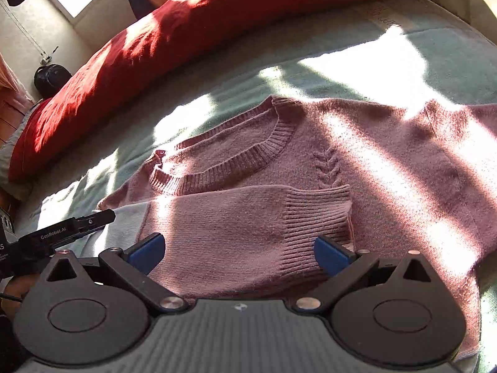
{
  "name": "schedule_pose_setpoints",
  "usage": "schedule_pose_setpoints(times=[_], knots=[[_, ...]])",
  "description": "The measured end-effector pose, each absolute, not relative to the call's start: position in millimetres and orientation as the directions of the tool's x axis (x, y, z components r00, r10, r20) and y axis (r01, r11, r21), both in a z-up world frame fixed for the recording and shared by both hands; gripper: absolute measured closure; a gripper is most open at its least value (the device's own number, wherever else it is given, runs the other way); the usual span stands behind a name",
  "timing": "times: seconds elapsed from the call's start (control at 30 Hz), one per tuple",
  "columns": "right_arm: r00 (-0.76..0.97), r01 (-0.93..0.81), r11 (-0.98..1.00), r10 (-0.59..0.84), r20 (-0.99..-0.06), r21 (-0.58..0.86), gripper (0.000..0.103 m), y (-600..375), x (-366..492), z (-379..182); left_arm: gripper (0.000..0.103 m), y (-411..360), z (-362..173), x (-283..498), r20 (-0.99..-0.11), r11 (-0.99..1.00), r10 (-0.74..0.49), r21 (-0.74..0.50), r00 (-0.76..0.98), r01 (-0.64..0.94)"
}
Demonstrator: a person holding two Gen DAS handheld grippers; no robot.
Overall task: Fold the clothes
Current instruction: 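Press the open left tool along the folded sleeve edge, then smooth the folded side of the sweater with the open left tool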
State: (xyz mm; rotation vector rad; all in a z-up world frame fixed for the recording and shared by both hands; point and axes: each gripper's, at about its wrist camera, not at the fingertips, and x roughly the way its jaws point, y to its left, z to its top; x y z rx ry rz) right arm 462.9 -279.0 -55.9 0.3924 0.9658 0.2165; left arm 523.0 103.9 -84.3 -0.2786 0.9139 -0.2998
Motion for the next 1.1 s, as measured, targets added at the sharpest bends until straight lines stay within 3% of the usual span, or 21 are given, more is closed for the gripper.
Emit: schedule_pose_setpoints(times=[0.13, 0.3, 0.43, 0.57, 1.1], knots=[[0.520, -0.019, 0.935, 0.311, -0.796, 0.353, 0.000, -271.7, 461.7, -74.1, 0.042, 101.6, -73.0, 519.5, -0.739, 0.929, -0.359, -0.342, 0.570, 0.142], [0.535, -0.092, 0.931, 0.345, -0.771, 0.352, 0.000, -271.7, 453.0, -49.4, 0.042, 97.9, -47.1, 490.8, -0.706, 0.911, -0.405, -0.363, 0.581, 0.193], [0.501, -0.145, 0.932, 0.359, -0.788, 0.332, 0.000, -254.5, 455.1, -59.2, 0.042, 93.7, -66.9, 472.0, -0.769, 0.917, -0.395, -0.362, 0.504, 0.167], [0.467, -0.163, 0.936, 0.352, -0.811, 0.313, 0.000, -242.7, 456.5, -84.5, 0.042, 101.4, -69.7, 460.6, -0.748, 0.909, -0.399, -0.398, 0.530, 0.124], [0.488, -0.201, 0.968, 0.231, -0.841, 0.150, 0.000, -217.4, 457.2, -94.2, 0.041, 131.7, -64.8, 436.3, -0.713, 0.864, -0.437, -0.502, 0.548, 0.037]])
